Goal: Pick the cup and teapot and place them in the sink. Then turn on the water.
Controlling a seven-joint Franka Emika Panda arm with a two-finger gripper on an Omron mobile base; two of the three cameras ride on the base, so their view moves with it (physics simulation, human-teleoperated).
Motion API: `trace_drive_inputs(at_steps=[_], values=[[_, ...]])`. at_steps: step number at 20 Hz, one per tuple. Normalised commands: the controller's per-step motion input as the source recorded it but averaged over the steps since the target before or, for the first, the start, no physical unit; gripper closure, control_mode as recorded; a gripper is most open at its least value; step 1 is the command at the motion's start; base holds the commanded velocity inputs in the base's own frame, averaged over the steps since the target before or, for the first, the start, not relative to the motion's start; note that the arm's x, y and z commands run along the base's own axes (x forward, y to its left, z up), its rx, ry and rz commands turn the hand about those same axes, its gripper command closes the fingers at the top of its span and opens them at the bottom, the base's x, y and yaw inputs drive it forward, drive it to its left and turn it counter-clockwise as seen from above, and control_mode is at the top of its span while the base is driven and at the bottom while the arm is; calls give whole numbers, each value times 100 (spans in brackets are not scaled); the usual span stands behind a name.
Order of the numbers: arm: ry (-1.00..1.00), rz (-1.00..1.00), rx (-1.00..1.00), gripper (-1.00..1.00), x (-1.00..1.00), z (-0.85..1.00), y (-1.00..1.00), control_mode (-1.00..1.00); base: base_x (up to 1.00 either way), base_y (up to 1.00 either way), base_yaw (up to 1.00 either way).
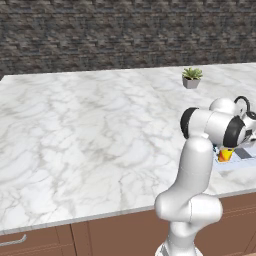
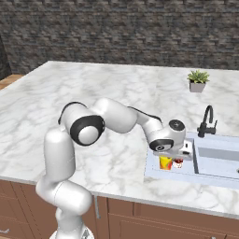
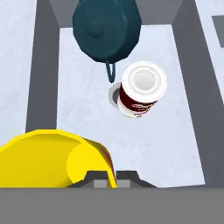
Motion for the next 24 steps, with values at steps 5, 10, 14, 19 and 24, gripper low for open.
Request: trace_drive_inputs(at_steps=[5, 10, 14, 19, 24], values=[[0, 0, 0, 100, 0, -17, 0, -100, 0, 0, 0], [0, 0, 0, 100, 0, -17, 0, -100, 0, 0, 0], [0, 0, 0, 100, 0, -10, 0, -100, 0, 0, 0], [0, 0, 0, 100, 0, -7, 0, -100, 0, 0, 0], [0, 0, 0, 100, 0, -7, 0, -100, 0, 0, 0]])
